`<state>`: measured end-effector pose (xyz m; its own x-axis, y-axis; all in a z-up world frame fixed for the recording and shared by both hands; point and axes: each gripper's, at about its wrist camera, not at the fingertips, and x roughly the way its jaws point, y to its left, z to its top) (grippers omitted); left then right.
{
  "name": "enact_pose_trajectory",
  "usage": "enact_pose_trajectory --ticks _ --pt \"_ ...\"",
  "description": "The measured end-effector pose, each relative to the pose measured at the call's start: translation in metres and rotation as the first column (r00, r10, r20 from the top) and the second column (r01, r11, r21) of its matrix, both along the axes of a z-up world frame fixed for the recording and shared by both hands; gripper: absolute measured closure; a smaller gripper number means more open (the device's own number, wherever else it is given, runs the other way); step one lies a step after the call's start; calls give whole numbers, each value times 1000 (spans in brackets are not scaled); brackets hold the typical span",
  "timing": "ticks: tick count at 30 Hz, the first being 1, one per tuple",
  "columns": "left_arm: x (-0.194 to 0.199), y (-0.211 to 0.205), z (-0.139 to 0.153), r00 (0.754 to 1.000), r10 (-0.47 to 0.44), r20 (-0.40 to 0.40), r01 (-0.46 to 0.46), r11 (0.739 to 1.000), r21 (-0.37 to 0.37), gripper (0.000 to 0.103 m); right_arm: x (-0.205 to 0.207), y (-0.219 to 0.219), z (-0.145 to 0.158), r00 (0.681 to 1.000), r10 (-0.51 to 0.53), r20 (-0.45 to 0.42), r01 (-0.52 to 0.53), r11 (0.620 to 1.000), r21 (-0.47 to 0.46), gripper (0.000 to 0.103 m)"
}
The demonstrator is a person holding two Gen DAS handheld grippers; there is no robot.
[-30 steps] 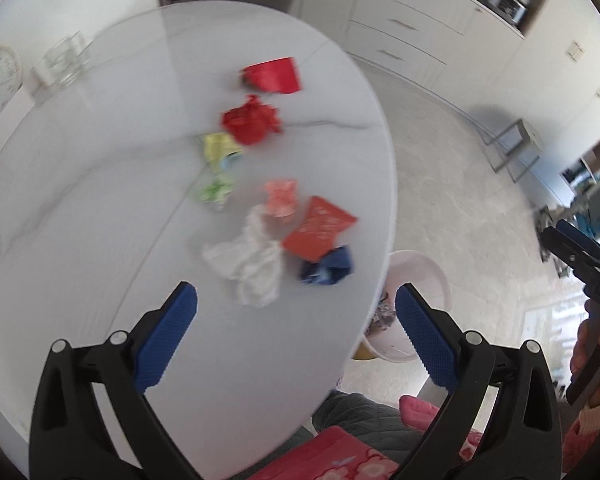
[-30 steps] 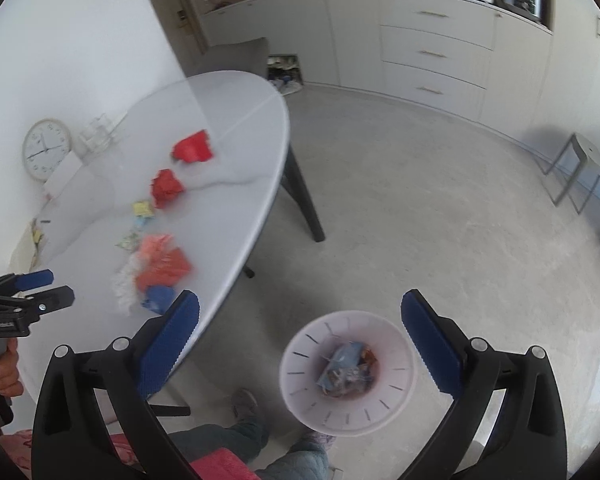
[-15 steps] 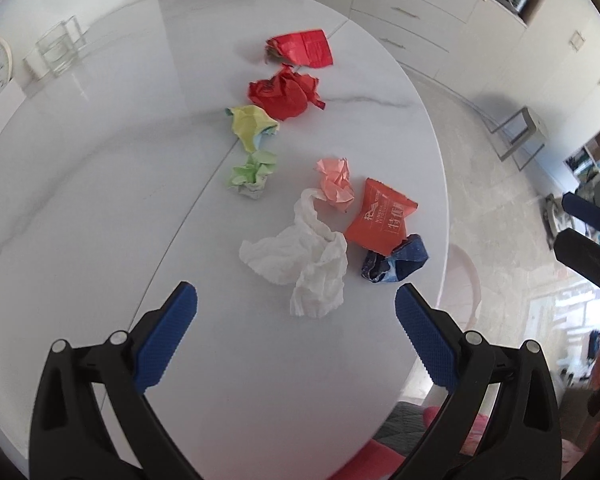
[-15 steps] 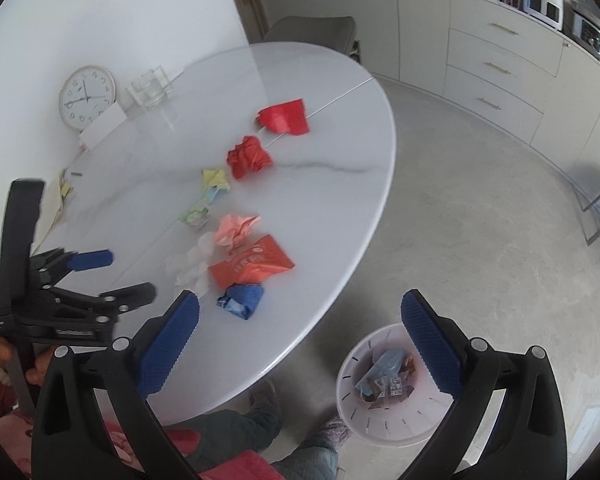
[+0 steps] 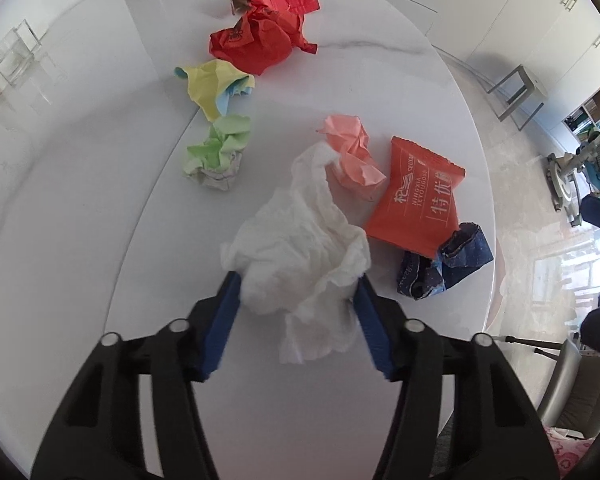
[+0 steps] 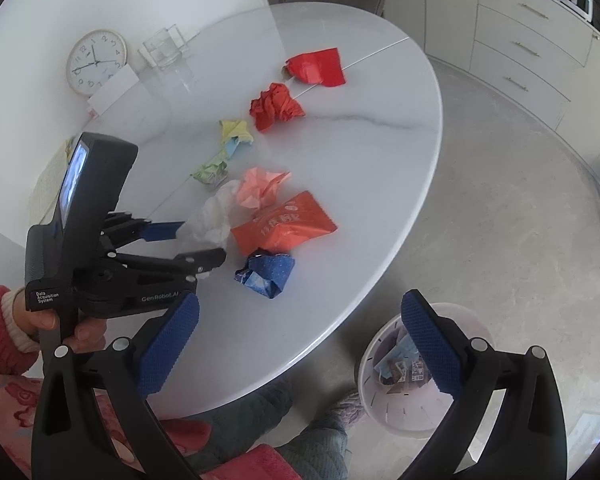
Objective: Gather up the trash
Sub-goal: 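Grasp the white tissue with the left tool while the right tool grasps the blue cloth, then carry the tissue and blue cloth over the wastebasket and open both tools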
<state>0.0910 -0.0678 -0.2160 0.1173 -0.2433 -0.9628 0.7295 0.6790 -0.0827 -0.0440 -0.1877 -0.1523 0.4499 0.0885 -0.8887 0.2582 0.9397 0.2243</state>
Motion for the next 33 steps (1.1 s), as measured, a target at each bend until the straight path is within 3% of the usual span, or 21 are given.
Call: enact_pose_trajectory --ticks 3,7,13,16,19,23,33 --pt "1 5 2 999 1 -34 -2 1000 -21 69 8 5 -9 999 45 2 -45 999 7 3" --pt "-2 20 12 999 27 -43 -28 999 -39 72 21 11 -26 994 108 -9 -108 994 11 13" --pt "-14 50 41 998 67 -19 -68 994 -83 72 36 11 -48 992 123 -31 -122 992 27 30" --pt "-18 63 55 995 95 -7 -95 989 -109 72 39 11 -57 991 126 -52 -124 992 27 44" --pt "-19 70 61 993 119 -10 -120 985 -127 72 39 11 -62 989 129 -66 -125 990 59 74" --pt "-18 76 66 992 125 -8 -125 983 -134 72 39 14 -59 989 137 -55 -134 989 64 91" --pt "-34 64 70 998 68 -1 -68 987 -145 72 17 20 -48 993 115 -13 -113 987 111 93"
